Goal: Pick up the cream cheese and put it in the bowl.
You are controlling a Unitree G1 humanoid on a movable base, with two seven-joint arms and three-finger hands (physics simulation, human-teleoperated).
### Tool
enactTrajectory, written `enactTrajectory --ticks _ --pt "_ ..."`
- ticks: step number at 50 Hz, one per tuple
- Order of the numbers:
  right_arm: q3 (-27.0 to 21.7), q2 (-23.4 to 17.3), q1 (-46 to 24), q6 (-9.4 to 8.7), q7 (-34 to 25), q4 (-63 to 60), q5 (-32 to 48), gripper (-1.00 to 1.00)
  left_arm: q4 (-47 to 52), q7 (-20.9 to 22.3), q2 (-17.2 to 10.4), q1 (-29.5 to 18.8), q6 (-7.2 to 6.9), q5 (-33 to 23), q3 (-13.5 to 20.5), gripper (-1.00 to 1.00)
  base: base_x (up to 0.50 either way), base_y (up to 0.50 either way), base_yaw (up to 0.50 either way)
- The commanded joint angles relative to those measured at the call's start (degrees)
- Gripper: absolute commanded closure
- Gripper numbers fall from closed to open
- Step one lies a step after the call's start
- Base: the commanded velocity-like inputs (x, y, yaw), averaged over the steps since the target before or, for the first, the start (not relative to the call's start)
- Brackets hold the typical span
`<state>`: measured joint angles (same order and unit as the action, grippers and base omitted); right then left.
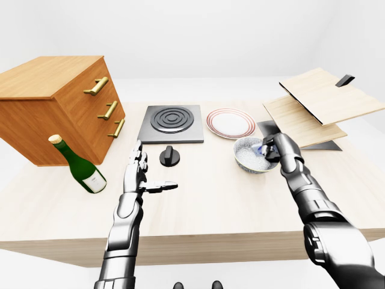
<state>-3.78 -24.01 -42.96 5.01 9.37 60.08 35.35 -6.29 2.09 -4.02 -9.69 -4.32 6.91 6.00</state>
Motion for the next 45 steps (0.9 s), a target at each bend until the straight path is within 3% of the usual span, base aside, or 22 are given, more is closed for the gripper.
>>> enactTrajectory --ticks 1,7,10,11,12,15,17,19,21,30,40,45 --pt "-0.02 0.09 -0.62 -0.01 1.41 -0.39 4.68 1.00 0.07 -0.03 -0.04 -0.02 -0.11 0.17 0.10 -1.00 0.00 0.00 0.00" --pt "-0.04 0.12 -0.80 -0.01 1.44 -0.16 4.68 0.99 -0.15 -0.07 -0.04 -0.06 0.03 0.14 0.08 -1.00 0.00 0.00 0.00" --pt "-0.18 0.03 -0.73 -0.01 1.25 -0.33 4.49 0.64 -0.49 -0.09 -0.05 -0.17 0.21 0.12 0.10 -1.00 0.00 0.00 0.00" --pt "-0.21 0.01 -0.73 -0.01 1.25 -0.36 4.44 0.21 -0.48 -0.08 -0.05 -0.17 0.23 0.13 0.08 -1.00 0.00 0.00 0.00" --pt "-0.22 -0.01 -0.75 -0.01 1.30 -0.35 4.42 -0.03 -0.46 -0.08 -0.05 -0.16 0.22 0.13 0.07 -1.00 0.00 0.00 0.00" --pt "-0.28 -0.10 -0.82 -0.01 1.26 -0.45 4.30 -0.37 -0.55 -0.09 -0.03 -0.11 0.35 0.03 -0.01 -1.00 0.00 0.00 0.00" --pt "-0.32 -0.17 -0.87 -0.01 1.15 -0.58 4.22 -0.38 -0.58 -0.10 -0.06 -0.18 0.33 -0.02 -0.02 -1.00 0.00 0.00 0.00" --pt "-0.46 -0.31 -0.87 -0.01 1.00 -0.92 4.06 -0.52 -0.44 -0.15 -0.09 -0.30 0.13 0.03 0.05 -1.00 0.00 0.00 0.00" --pt "-0.59 -0.41 -0.97 -0.01 0.82 -1.29 3.87 -0.97 -0.43 -0.16 -0.11 -0.35 0.12 -0.02 0.03 -1.00 0.00 0.00 0.00" --pt "-5.38 -3.86 -3.60 -0.01 6.49 -12.44 -1.71 -1.00 -0.83 -0.16 -0.23 -0.72 0.19 -0.11 0.07 -1.00 0.00 0.00 0.00" --pt "-8.48 -6.08 -1.40 -0.01 3.44 -29.25 -6.27 -1.00 -0.29 -0.26 -0.06 -0.42 0.01 -0.46 -0.17 -1.00 0.00 0.00 0.00" --pt "-8.87 -5.77 0.22 -1.92 1.89 -34.00 -6.89 -1.00 -0.11 -0.35 0.09 -0.44 -0.13 -0.67 -0.37 -1.00 0.00 0.00 0.00"
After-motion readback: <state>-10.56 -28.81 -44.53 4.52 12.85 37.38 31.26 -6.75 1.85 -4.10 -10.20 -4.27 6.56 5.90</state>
